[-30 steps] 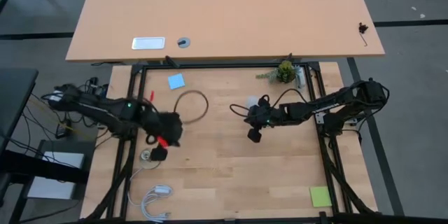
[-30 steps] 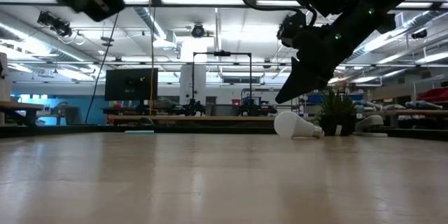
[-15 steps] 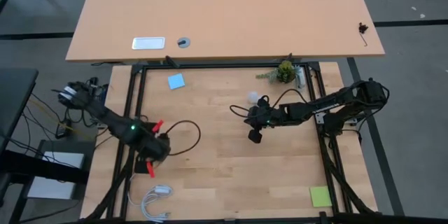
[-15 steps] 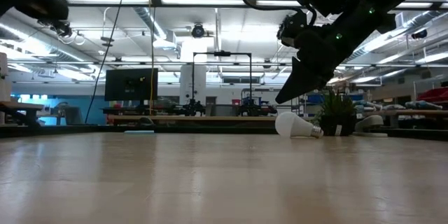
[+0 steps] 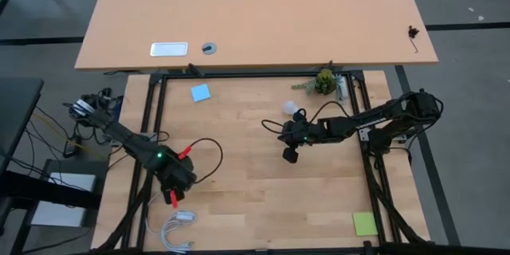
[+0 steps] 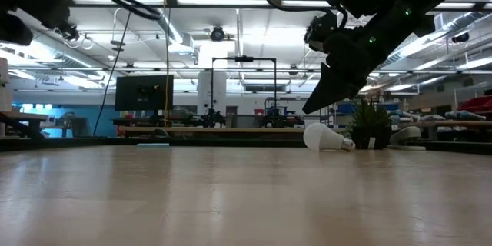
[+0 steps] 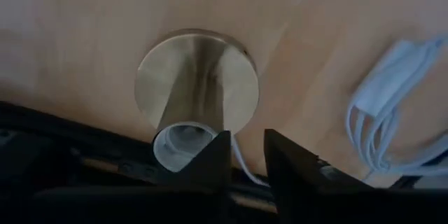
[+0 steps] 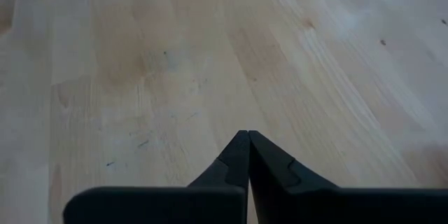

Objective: Screw lightbulb
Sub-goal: Move the lamp to the center of the table

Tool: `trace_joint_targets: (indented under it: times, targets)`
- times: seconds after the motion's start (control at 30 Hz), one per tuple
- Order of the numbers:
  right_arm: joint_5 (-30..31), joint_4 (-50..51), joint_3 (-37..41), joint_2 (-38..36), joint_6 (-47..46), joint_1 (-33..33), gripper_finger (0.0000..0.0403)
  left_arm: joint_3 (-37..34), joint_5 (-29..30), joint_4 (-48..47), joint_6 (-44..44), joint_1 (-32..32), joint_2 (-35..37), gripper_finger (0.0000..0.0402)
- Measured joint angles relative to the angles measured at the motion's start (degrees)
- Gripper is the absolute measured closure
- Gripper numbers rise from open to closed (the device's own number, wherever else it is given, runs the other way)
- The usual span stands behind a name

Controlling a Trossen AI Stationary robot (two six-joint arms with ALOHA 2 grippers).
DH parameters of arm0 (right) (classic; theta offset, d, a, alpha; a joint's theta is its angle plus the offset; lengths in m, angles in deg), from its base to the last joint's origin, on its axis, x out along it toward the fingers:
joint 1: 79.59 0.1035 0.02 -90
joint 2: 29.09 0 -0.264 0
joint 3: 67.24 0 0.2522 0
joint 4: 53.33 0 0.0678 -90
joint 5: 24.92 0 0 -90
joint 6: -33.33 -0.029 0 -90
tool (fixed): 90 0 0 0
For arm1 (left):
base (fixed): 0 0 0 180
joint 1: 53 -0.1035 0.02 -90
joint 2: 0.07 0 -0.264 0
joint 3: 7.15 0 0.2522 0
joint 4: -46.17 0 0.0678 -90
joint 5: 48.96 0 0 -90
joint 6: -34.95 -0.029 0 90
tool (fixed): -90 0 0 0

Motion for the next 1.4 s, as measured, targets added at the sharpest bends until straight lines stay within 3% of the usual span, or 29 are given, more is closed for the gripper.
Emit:
trace_joint_targets:
  times: [0.2,0.57,0.67,0.9,1.4]
  targets:
    - [-0.02,-0.01,0.00,0.00,0.00,0.00,0.0386,-2.72,-0.51,0.43,4.72,-0.02,0.20,0.0275]
    - [-0.02,-0.02,0.00,0.00,-0.02,0.00,0.0389,-1.10,2.22,-2.34,5.99,0.02,-0.08,0.0273]
    - [-0.02,-0.02,0.00,0.00,-0.02,0.00,0.0387,0.91,4.35,-4.29,9.64,-0.04,0.03,0.0272]
    - [-0.02,-0.02,0.00,0.00,-0.02,0.00,0.0387,-0.68,1.16,-5.07,19.85,0.32,0.00,0.0272]
    - [-0.02,-0.02,0.00,0.00,-0.02,0.00,0.0389,-5.40,2.73,-3.13,18.39,0.76,0.01,0.0283]
